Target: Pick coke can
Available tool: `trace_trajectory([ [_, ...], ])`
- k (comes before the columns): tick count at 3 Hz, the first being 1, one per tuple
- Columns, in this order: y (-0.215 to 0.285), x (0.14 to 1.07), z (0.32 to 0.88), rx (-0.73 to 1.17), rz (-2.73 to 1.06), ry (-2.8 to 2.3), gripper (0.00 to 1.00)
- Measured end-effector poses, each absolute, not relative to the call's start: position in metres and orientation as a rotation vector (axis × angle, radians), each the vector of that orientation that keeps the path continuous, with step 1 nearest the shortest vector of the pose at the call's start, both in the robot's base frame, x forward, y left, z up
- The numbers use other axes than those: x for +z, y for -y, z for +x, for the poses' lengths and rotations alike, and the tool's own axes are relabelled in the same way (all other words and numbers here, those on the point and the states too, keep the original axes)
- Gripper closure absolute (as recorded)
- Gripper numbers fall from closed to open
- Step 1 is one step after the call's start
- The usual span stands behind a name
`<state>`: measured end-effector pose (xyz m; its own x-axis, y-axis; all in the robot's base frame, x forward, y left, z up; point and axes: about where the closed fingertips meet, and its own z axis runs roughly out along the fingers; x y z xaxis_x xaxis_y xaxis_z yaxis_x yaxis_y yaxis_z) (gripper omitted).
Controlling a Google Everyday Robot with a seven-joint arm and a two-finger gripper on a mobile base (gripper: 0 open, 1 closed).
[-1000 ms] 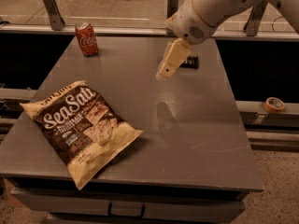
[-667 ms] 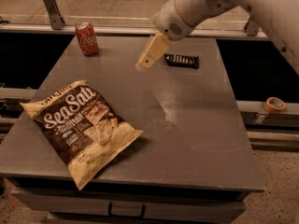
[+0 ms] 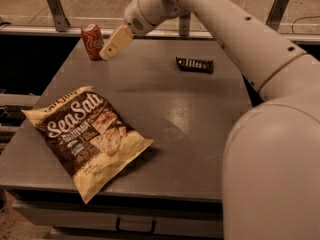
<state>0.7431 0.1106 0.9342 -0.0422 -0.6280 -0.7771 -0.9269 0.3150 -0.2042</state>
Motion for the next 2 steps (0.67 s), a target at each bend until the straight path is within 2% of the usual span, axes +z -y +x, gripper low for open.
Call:
trace_trajectory([
  [2,-0.186,0.912,0.798,0.439,-1.184,-1.86,0.0],
])
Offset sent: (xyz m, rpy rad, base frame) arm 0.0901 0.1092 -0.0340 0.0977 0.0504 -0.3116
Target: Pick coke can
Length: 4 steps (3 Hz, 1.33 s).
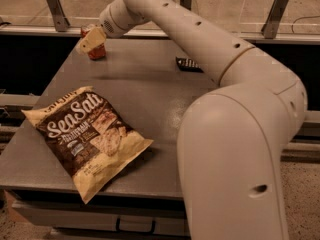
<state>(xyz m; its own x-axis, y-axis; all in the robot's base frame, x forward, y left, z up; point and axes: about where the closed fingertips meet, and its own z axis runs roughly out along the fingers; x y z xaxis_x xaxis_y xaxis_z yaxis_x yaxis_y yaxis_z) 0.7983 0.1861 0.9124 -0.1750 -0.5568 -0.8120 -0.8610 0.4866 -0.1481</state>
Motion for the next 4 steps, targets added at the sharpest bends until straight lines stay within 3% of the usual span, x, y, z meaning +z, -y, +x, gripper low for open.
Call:
trace_trajectory([
  [1,-0.206,0.889,0.832,0.452,-1.086,-1.918,0.02],
  [4,-0.216,0.894,0.838,0.621,-1.113,-1.805,0.72],
])
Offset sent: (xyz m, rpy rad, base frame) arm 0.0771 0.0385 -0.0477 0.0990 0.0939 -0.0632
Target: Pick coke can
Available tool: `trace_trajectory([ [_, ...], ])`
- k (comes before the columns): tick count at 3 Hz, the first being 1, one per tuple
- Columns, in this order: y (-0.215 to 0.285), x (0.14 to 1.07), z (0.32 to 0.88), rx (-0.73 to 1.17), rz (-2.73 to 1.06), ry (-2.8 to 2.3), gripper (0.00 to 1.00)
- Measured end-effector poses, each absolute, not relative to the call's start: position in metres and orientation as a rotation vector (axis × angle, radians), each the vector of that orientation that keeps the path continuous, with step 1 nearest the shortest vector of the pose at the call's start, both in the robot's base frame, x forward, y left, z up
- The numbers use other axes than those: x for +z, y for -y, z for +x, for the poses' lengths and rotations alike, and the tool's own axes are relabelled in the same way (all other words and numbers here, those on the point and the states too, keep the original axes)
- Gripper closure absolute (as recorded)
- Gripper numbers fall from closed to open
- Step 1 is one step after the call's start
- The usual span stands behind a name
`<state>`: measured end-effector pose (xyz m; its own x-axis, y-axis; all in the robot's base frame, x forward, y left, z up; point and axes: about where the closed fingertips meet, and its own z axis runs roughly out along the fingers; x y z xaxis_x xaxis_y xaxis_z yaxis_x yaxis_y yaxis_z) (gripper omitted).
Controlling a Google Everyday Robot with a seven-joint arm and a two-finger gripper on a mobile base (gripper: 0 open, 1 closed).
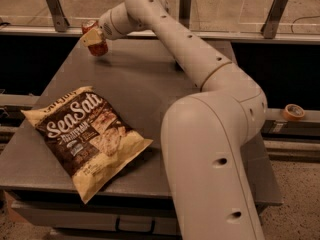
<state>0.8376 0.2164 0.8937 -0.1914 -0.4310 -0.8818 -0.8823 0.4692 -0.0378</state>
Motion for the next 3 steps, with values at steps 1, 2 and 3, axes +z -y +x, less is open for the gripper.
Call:
trace_trajectory([
  [1,-0.207,0.935,0.799,0.714,-1.176,-1.663,0.94],
  [2,-0.187,0.969,0.735,0.815,-1.297,-1.498,1.0],
  [3,-0.186,0.97,0.731,0.805,-1.323,-1.455,1.0],
])
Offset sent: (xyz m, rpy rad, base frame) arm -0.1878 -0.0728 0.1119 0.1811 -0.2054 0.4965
